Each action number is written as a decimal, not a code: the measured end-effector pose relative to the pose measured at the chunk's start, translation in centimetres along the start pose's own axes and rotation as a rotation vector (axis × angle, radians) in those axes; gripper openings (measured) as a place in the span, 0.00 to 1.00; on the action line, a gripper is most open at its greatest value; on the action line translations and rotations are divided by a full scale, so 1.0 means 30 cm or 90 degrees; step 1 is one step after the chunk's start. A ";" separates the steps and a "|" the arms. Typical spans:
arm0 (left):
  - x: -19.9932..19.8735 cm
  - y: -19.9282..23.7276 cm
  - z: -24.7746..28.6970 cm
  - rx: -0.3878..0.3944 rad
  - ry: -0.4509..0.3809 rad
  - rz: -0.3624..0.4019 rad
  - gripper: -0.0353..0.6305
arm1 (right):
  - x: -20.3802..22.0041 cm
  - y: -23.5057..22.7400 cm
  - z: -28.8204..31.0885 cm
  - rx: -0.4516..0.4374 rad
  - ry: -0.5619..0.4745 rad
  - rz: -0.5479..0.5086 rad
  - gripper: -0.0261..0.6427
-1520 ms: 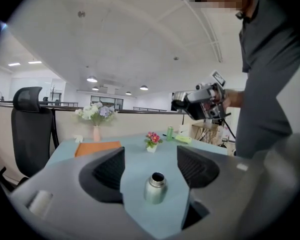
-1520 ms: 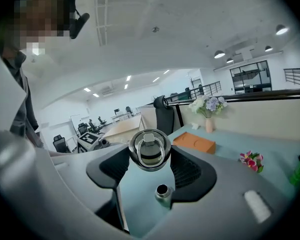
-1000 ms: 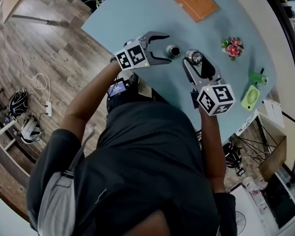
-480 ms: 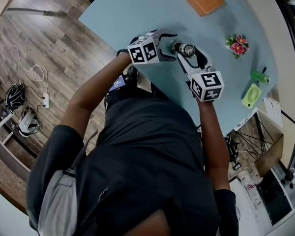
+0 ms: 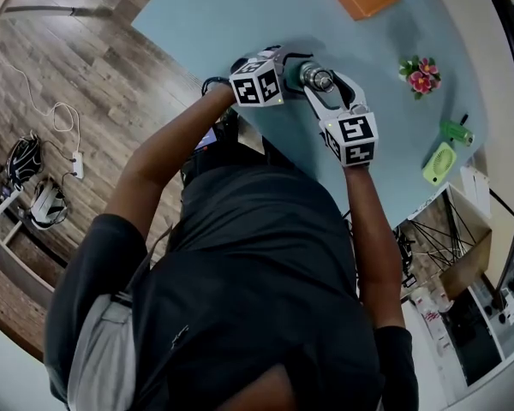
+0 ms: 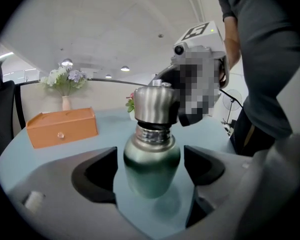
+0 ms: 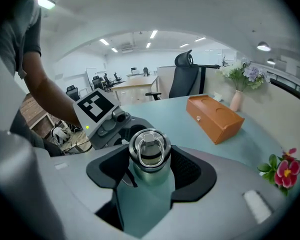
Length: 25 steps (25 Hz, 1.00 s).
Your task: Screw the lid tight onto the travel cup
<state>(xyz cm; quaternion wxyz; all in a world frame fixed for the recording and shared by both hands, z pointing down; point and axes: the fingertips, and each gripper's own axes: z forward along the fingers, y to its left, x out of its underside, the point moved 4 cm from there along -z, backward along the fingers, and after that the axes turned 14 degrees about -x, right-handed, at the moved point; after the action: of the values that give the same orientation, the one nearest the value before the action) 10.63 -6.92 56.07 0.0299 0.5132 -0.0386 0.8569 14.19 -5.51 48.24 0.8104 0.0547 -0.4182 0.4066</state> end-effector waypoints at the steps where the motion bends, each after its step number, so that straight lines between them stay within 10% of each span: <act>1: 0.003 -0.002 0.005 0.001 0.000 0.003 0.72 | 0.002 0.001 0.006 -0.001 0.006 -0.006 0.42; 25: 0.027 -0.016 0.065 -0.024 -0.051 0.028 0.70 | 0.023 0.006 0.051 -0.036 0.114 -0.063 0.42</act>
<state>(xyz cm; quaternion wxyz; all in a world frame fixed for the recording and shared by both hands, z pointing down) 12.00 -6.63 57.71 0.0195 0.5457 -0.0673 0.8351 13.32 -5.60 49.67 0.8650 0.0158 -0.3519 0.3574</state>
